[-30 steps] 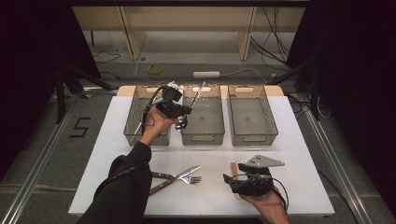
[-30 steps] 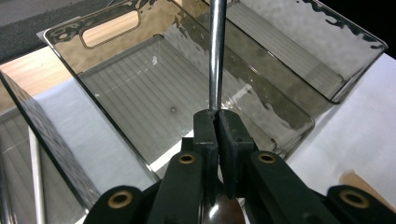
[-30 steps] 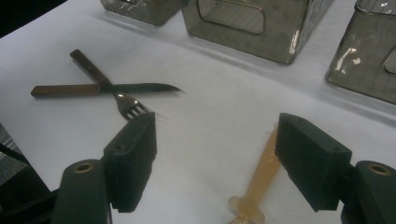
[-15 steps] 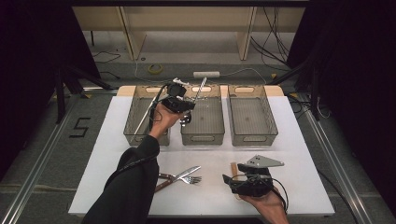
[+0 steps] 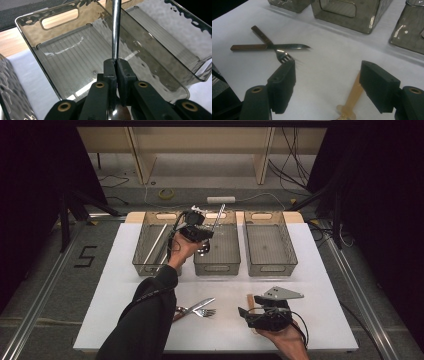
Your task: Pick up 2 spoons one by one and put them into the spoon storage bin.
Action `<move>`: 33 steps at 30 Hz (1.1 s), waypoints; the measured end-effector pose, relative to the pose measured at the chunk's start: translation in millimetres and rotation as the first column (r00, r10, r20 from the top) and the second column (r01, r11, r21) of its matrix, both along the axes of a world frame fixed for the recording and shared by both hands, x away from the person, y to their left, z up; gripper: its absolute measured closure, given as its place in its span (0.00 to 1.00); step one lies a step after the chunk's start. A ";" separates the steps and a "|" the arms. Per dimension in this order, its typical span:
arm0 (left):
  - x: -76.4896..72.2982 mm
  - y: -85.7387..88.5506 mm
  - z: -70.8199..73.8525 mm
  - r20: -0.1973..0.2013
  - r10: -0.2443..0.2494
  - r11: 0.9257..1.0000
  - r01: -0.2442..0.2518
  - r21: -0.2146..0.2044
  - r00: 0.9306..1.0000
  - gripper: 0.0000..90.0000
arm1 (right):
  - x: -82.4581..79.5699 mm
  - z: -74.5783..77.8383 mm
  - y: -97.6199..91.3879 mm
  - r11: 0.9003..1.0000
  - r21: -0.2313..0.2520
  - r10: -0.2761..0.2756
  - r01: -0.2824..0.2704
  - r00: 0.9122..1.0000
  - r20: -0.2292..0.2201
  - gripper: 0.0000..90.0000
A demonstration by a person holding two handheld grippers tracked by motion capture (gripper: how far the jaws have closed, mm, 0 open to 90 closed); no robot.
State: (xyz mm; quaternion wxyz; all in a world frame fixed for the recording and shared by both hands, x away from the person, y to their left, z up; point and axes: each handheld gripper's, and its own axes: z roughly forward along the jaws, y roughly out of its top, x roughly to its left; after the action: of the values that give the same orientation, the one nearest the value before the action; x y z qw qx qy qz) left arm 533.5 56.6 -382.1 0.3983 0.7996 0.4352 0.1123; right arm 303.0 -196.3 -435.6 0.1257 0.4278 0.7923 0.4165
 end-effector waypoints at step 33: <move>-4.7 6.9 -8.5 -0.059 0.067 0.998 -0.067 0.000 0.996 0.59 | -0.5 0.1 -0.9 1.000 -0.007 -0.004 0.004 1.000 0.001 0.34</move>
State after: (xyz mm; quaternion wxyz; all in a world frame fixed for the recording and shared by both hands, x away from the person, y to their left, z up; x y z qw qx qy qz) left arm 528.8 63.5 -390.6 0.3820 0.7871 0.4736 0.1018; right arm 302.5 -197.2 -435.6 0.1282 0.4287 0.7928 0.4138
